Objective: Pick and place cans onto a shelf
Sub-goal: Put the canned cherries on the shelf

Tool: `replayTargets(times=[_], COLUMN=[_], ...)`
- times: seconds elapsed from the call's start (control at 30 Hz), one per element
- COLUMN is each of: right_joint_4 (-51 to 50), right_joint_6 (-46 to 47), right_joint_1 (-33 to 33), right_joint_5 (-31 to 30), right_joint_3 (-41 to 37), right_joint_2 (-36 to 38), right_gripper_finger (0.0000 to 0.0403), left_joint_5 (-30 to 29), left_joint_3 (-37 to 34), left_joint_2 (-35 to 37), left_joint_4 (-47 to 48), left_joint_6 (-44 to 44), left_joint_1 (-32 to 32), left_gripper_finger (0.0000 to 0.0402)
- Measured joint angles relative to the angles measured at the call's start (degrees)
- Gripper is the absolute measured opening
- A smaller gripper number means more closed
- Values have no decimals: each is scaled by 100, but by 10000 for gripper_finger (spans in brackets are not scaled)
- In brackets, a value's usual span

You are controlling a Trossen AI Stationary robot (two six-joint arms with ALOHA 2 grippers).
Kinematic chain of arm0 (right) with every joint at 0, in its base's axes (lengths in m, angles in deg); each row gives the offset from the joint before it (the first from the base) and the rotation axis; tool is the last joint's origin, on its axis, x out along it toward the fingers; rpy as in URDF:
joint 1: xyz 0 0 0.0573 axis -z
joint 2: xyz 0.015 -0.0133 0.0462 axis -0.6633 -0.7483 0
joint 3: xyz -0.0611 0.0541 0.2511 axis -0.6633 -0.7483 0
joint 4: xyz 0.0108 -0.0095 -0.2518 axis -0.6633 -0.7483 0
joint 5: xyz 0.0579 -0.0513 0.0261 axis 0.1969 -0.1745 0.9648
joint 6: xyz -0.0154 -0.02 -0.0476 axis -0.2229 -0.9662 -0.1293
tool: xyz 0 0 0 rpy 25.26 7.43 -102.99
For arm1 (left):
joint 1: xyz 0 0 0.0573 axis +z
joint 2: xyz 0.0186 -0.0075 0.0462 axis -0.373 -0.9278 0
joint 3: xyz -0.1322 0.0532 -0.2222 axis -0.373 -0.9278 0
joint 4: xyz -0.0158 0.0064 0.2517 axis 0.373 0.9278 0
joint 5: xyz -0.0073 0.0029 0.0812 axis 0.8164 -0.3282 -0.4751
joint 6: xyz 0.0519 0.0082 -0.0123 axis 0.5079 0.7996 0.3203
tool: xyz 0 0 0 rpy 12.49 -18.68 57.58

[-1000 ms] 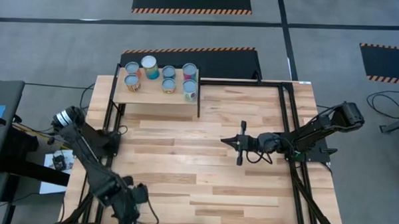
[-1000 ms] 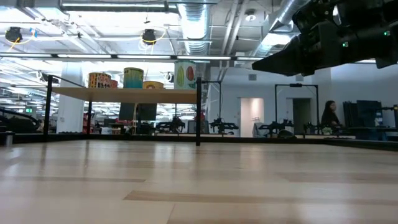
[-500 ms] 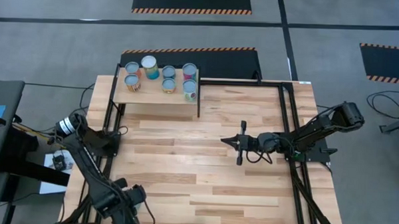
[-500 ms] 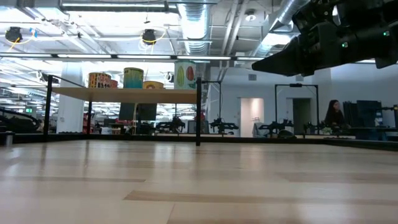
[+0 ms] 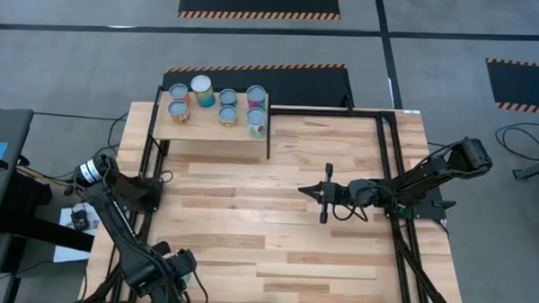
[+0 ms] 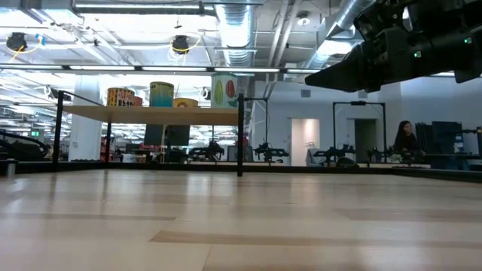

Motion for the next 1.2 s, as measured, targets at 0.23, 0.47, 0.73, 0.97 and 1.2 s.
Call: replayTargets(times=[0.23,0.47,0.73,0.97,1.2], right_joint_4=[2,2,2,2,4], right_joint_6=[-14,-12,-11,-38,-42], right_joint_1=[0,0,1,2,1], right_joint_5=[0,0,2,2,2], right_joint_3=[0,0,0,0,0], right_joint_2=[0,0,-2,-2,-2], right_gripper_finger=[10,10,10,10,10], left_joint_5=[-81,-104,-18,-51,-426], left_joint_3=[-62,-62,-40,-30,91], left_joint_2=[2,2,-169,-225,-252], left_joint_4=[-20,-15,9,-31,260], left_joint_6=[-162,-270,-206,-21,288], left_joint_1=[-13,-14,-15,-15,96], left_gripper_finger=[138,138,135,76,5])
